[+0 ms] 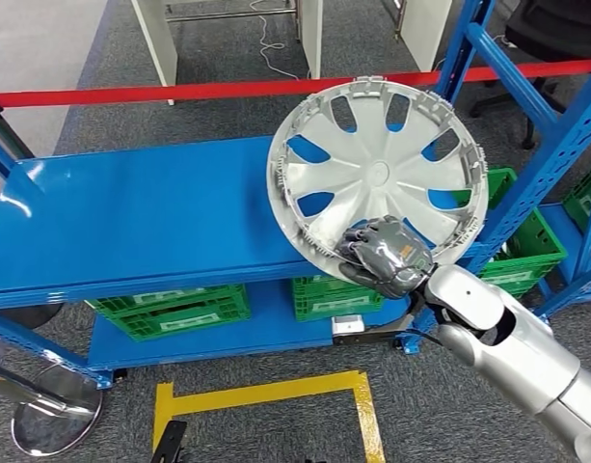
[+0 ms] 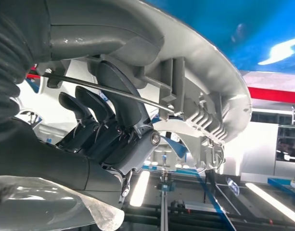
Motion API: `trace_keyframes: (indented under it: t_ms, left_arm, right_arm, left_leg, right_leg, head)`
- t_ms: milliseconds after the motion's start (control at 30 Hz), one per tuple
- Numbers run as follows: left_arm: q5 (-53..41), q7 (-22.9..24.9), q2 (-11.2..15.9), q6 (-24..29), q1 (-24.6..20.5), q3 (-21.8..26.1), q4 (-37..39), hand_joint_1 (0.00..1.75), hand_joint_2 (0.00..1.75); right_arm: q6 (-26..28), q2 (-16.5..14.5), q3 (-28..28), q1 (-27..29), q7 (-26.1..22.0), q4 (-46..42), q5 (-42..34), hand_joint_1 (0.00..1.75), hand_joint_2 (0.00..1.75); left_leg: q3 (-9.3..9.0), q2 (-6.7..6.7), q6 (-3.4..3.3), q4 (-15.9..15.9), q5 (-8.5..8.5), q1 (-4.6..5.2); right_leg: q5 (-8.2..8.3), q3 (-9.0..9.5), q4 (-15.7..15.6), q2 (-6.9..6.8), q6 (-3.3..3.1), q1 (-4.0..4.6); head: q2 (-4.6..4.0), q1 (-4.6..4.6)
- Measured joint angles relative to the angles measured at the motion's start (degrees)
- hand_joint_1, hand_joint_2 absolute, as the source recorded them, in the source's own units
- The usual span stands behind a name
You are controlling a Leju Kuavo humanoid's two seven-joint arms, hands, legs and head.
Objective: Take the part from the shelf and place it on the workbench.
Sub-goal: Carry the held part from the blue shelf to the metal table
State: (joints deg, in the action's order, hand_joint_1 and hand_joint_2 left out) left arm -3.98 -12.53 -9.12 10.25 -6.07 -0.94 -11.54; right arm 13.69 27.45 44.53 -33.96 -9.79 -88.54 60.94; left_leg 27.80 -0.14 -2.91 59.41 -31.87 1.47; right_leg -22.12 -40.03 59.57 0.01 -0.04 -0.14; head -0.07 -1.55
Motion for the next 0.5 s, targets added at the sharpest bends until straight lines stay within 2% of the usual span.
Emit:
trace_keyframes:
  t_ms: [33, 100, 133, 167, 200, 233, 267, 300, 333, 367, 400, 433, 467, 500]
  left_arm:
    - [0.00, 0.01, 0.01, 0.00, -0.07, 0.01, -0.01, 0.00, 1.75]
    - [-0.02, 0.02, -0.09, 0.02, -0.03, 0.03, 0.00, 0.00, 1.75]
    - [-0.07, 0.03, -0.13, 0.04, -0.02, 0.04, 0.00, 0.00, 1.75]
    - [-0.11, 0.05, -0.17, 0.05, -0.02, 0.05, 0.00, 0.00, 1.75]
    - [-0.16, 0.08, -0.24, 0.07, -0.04, 0.07, 0.00, 0.00, 1.75]
    - [-0.20, 0.11, -0.32, 0.07, -0.05, 0.07, -0.01, 0.00, 1.75]
    - [-0.21, 0.15, -0.39, 0.06, -0.06, 0.07, -0.01, 0.00, 1.75]
    - [-0.22, 0.17, -0.45, 0.06, -0.06, 0.07, 0.00, 0.00, 1.75]
    - [-0.23, 0.17, -0.50, 0.06, -0.07, 0.07, 0.00, 0.00, 1.75]
    - [-0.23, 0.19, -0.54, 0.07, -0.08, 0.07, 0.00, 0.00, 1.75]
    - [-0.22, 0.19, -0.57, 0.07, -0.09, 0.08, 0.00, 0.00, 1.75]
    - [-0.21, 0.20, -0.55, 0.07, -0.12, 0.09, -0.01, 0.00, 1.75]
    - [-0.19, 0.22, -0.54, 0.05, -0.16, 0.11, -0.01, 0.00, 1.75]
    - [-0.18, 0.23, -0.51, 0.03, -0.20, 0.14, -0.01, 0.00, 1.75]
  right_arm:
    - [0.02, -0.02, -0.01, 0.00, -0.02, 0.01, -0.11, 1.75, 1.75]
    - [0.07, -0.03, -0.01, 0.10, -0.09, 0.02, -0.33, 1.75, 1.75]
    - [0.11, -0.04, 0.00, 0.17, -0.14, 0.04, -0.44, 1.75, 1.75]
    - [0.15, -0.05, 0.01, 0.25, -0.21, 0.08, -0.55, 1.75, 1.75]
    - [0.21, -0.07, 0.01, 0.30, -0.28, 0.13, -0.70, 1.75, 1.75]
    - [0.27, -0.08, 0.02, 0.35, -0.39, 0.19, -0.86, 1.75, 1.75]
    - [0.33, -0.11, 0.04, 0.46, -0.50, 0.25, -0.99, 1.75, 1.75]
    - [0.40, -0.14, 0.07, 0.64, -0.58, 0.32, -1.11, 1.75, 1.75]
    - [0.45, -0.16, 0.10, 0.87, -0.64, 0.40, -1.21, 1.75, 1.75]
    - [0.48, -0.19, 0.12, 1.09, -0.66, 0.50, -1.32, 1.75, 1.75]
    - [0.49, -0.23, 0.12, 1.27, -0.67, 0.60, -1.47, 1.75, 1.75]
    - [0.49, -0.32, 0.12, 1.37, -0.68, 0.67, -1.62, 1.75, 1.75]
    - [0.51, -0.43, 0.11, 1.42, -0.69, 0.70, -1.77, 1.75, 1.75]
    - [0.53, -0.55, 0.10, 1.51, -0.71, 0.74, -1.90, 1.75, 1.75]
  left_leg:
    - [-0.59, -0.04, -0.09, -1.49, -0.20, 0.23]
    - [-0.08, 0.04, 0.00, -2.66, 1.41, 0.31]
    - [0.32, 0.15, -0.11, -3.26, 2.32, 0.16]
    - [0.90, 0.26, -0.20, -3.76, 3.32, -0.05]
    - [1.59, 0.36, -0.26, -4.00, 4.18, -0.21]
    - [2.47, 0.38, -0.37, -4.01, 4.90, -0.24]
    - [3.38, 0.43, -0.35, -3.92, 5.59, -0.29]
    - [4.33, 0.49, -0.23, -3.79, 6.25, -0.36]
    - [5.34, 0.56, -0.04, -3.56, 6.87, -0.48]
    - [6.39, 0.63, 0.25, -3.18, 7.41, -0.69]
    - [7.48, 0.68, 0.60, -2.60, 7.85, -0.93]
    - [8.57, 0.69, 0.99, -1.86, 8.19, -1.04]
    - [9.52, 0.71, 1.35, -1.01, 8.45, -1.08]
    - [10.30, 0.68, 1.69, -0.30, 8.78, -0.99]
  right_leg:
    - [0.64, -0.06, -0.34, -0.09, 0.31, -0.16]
    - [1.65, -0.22, -1.17, -0.11, 0.90, -0.41]
    - [0.95, -0.59, -1.07, -0.06, 1.18, -0.41]
    - [-0.99, -1.14, 0.04, -0.01, 1.43, -0.38]
    - [-3.96, -1.82, 2.40, 0.00, 1.68, -0.46]
    - [-7.06, -2.52, 5.76, -0.01, 1.96, -0.56]
    - [-9.28, -3.01, 9.51, -0.03, 2.25, -0.70]
    - [-10.00, -3.10, 12.61, -0.05, 2.56, -0.86]
    - [-9.28, -2.57, 14.31, -0.07, 2.89, -1.04]
    - [-7.70, -1.20, 14.22, -0.10, 3.25, -1.25]
    - [-6.23, 1.11, 12.21, -0.16, 3.67, -1.53]
    - [-6.11, 4.09, 8.83, -0.21, 4.23, -1.68]
    - [-6.91, 6.90, 5.08, -0.16, 4.38, -1.77]
    - [-8.20, 8.85, 2.17, -0.11, 4.27, -1.79]
  head:
    - [0.00, 0.07]
    - [0.00, 0.25]
    - [0.00, 0.29]
    - [0.00, 0.22]
    - [0.00, 0.19]
    - [0.00, 0.15]
    - [0.00, 0.14]
    - [0.00, 0.16]
    - [0.00, 0.16]
    - [0.00, 0.15]
    - [0.00, 0.16]
    - [0.00, 0.11]
    - [0.00, 0.04]
    - [0.00, 0.05]
